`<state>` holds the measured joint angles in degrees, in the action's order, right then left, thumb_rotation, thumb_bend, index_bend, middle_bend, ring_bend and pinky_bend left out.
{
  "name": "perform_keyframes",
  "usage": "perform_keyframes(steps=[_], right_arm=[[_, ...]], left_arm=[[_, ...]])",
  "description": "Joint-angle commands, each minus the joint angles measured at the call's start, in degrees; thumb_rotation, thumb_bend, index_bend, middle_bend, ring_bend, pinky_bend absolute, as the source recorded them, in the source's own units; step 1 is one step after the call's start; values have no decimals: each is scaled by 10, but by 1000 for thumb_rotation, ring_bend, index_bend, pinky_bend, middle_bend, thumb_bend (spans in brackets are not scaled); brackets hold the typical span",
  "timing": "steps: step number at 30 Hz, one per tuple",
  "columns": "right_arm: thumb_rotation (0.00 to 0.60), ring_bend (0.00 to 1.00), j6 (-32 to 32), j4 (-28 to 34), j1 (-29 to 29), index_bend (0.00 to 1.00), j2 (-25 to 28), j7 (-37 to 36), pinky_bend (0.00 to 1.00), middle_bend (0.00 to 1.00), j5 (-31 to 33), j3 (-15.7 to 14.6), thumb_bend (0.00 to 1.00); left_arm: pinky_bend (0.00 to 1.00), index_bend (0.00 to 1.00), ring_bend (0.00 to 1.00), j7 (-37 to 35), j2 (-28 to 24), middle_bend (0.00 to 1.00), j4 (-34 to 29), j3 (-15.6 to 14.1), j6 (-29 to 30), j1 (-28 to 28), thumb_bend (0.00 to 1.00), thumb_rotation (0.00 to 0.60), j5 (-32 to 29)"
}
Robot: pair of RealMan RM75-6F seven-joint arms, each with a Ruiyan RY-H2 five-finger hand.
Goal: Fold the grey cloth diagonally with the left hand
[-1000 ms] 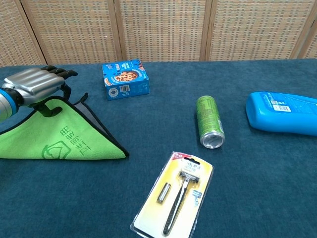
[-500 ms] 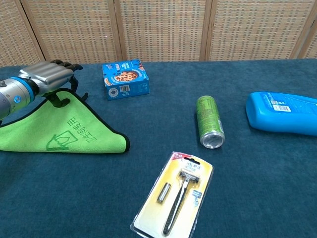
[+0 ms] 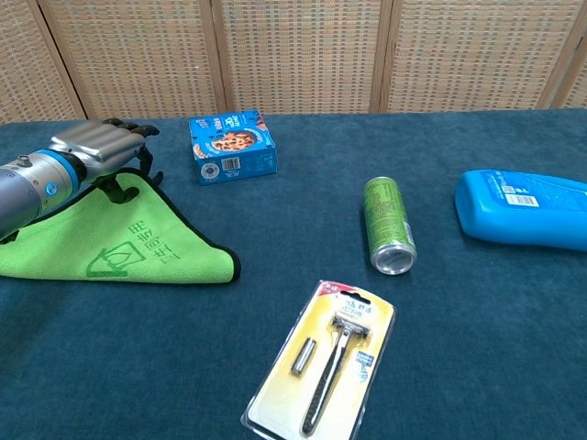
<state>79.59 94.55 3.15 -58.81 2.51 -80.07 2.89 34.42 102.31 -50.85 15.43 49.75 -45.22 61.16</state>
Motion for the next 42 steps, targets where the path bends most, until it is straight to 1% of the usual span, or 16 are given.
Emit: perform_keyframes(steps=[1,3,4,5,15,18,21,24,29,32,33,35,37,39,40,42], right_arm=[[600,0,3,-2,-1,0,-1,-4,0,0,-1,1,0],[600,0,4,-3,-2,0,-1,-5,0,0,-1,1,0],[600,0,5,-4,-2,0,-1,-6,0,0,-2,1,0],[600,0,5,-3,-2,0,-1,-6,0,0,-3,1,0],[600,0,8,-3,-3,0,0,-7,0,0,-3,1,0],[600,0,8,-3,-3,0,0,-8,0,0,-3,1,0],[600,0,7,-1,-2,0,1,-7,0,0,-4,1,0],[600,0,6,-1,-2,0,1,-4,0,0,-4,0,0],[600,0,7,1,-3,0,1,-1,0,0,-6,-1,0],[600,0,10,3,-3,0,1,4,0,0,-10,-2,0],[600,0,10,4,-3,0,1,7,0,0,-12,-3,0],[600,0,10,7,-2,0,2,13,0,0,-14,-4,0],[600,0,12,8,-2,0,1,21,0,0,-16,-5,0],[600,0,14,10,-3,0,1,26,0,0,-21,-7,0],[600,0,15,11,-3,0,1,29,0,0,-27,-9,0],[600,0,18,13,-3,0,1,33,0,0,-30,-9,0]], left_arm=[[0,279,0,7,4,0,2,-3,5,-2,448,600,-3],[0,97,0,15,5,0,2,-4,7,-2,449,600,-9],[0,29,0,17,6,0,1,-3,10,-2,448,600,-12],[0,6,0,17,7,0,-2,-2,12,-1,449,600,-15],[0,0,0,18,-6,0,-21,-3,29,5,449,600,-25],[0,0,0,1,-19,0,-43,-3,44,15,448,600,-21],[0,0,0,-23,-42,0,-82,-8,69,33,448,600,-9],[0,0,0,-44,-75,0,-138,-18,102,62,447,600,5],[0,0,0,-63,-121,0,-213,-35,147,101,426,600,25],[0,0,0,-91,-163,0,-284,-56,190,141,397,600,50],[0,0,0,-101,-182,0,-314,-69,206,157,369,600,64],[0,0,0,-111,-207,0,-350,-88,228,181,322,600,82],[0,0,0,-119,-231,0,-389,-115,256,212,256,600,101],[0,0,0,-112,-246,0,-412,-141,277,239,187,600,113],[0,0,0,-100,-253,0,-419,-172,295,263,154,600,125],[0,0,0,-91,-259,0,-427,-191,320,284,121,600,146]])
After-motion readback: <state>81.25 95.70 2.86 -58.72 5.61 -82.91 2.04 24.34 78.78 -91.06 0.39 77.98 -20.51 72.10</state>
